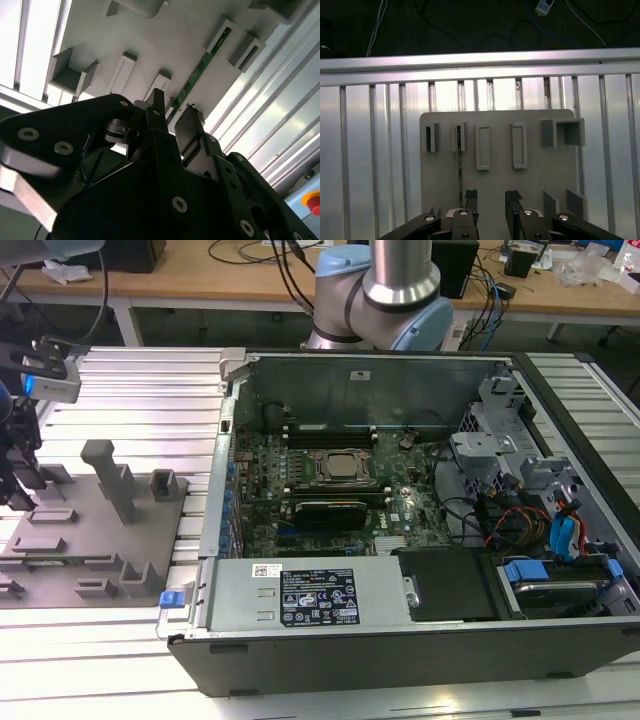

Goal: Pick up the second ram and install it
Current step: 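Pick up the second ram and move it above second insertion slot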

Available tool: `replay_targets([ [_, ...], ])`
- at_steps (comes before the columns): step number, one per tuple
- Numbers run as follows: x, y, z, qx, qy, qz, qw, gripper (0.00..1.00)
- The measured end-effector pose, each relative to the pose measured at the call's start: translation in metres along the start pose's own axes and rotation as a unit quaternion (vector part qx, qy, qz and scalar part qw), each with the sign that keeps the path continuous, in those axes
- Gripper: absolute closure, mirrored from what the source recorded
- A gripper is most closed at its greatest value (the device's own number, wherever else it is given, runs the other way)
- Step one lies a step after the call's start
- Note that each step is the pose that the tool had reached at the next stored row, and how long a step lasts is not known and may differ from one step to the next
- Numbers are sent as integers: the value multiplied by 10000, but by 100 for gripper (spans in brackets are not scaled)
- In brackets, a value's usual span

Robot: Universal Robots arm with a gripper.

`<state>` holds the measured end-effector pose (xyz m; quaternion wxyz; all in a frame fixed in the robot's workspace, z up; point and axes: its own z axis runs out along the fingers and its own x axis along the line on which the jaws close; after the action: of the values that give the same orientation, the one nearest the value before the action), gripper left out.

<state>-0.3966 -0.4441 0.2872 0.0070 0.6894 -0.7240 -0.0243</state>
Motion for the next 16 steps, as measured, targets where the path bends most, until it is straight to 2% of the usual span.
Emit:
replay_targets([
  [2, 52, -3, 11, 0, 0, 0, 10000, 64],
  [7, 118, -7, 38, 0, 2, -4, 10000, 64],
  [16, 121, -14, 104, 0, 7, -24, 10000, 64],
])
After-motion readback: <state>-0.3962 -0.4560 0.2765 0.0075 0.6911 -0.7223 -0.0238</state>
